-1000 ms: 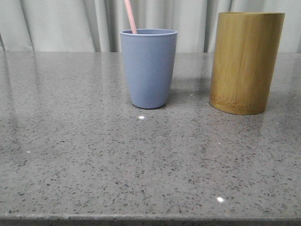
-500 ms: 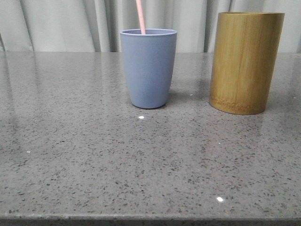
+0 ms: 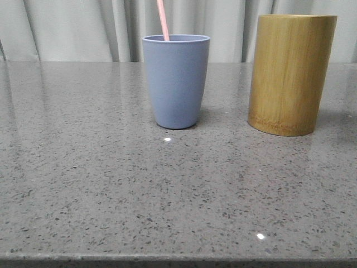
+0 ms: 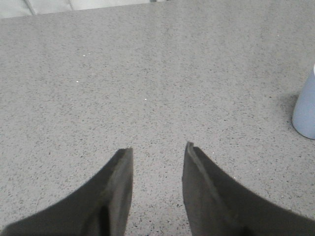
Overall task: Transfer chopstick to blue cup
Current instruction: 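Open the right gripper and raise it away from the cups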
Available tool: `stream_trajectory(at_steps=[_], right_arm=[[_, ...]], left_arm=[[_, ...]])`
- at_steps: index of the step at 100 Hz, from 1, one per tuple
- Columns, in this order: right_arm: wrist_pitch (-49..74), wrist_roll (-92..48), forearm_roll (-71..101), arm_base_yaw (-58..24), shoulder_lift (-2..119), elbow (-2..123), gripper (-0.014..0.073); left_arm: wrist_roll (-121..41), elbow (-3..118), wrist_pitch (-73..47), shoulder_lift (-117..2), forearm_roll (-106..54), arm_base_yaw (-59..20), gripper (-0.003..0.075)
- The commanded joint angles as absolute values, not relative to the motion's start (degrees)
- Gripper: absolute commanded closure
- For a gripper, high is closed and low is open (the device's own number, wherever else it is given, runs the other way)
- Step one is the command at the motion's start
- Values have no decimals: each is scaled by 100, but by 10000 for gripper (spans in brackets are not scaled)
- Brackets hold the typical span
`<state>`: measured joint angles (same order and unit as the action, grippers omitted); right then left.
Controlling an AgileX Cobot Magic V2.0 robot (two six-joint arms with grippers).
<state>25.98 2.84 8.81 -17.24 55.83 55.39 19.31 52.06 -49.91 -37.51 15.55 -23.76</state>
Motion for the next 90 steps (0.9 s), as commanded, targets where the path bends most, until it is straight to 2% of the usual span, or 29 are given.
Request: stream_trajectory(at_steps=[1, 12, 22, 43, 90], right_arm=[[2024, 247, 855, -1643, 5045, 5314, 391], [1855, 247, 852, -1643, 4511, 4855, 391], [1751, 247, 852, -1643, 4096, 4523, 427], [1704, 247, 748, -1643, 3253, 3852, 662], [1494, 247, 748, -1641, 1942, 2862, 654]], left_arm=[[2071, 5192, -4481, -3591, 1717, -2350, 479], [2084, 4959, -4369, -3387, 1717, -2350, 492], [2128, 4754, -4231, -3204, 1717, -2350, 554], [2197, 4296, -4106, -2850, 1706, -2350, 739], [2197, 3548, -3812, -2088, 1658, -2350, 739]])
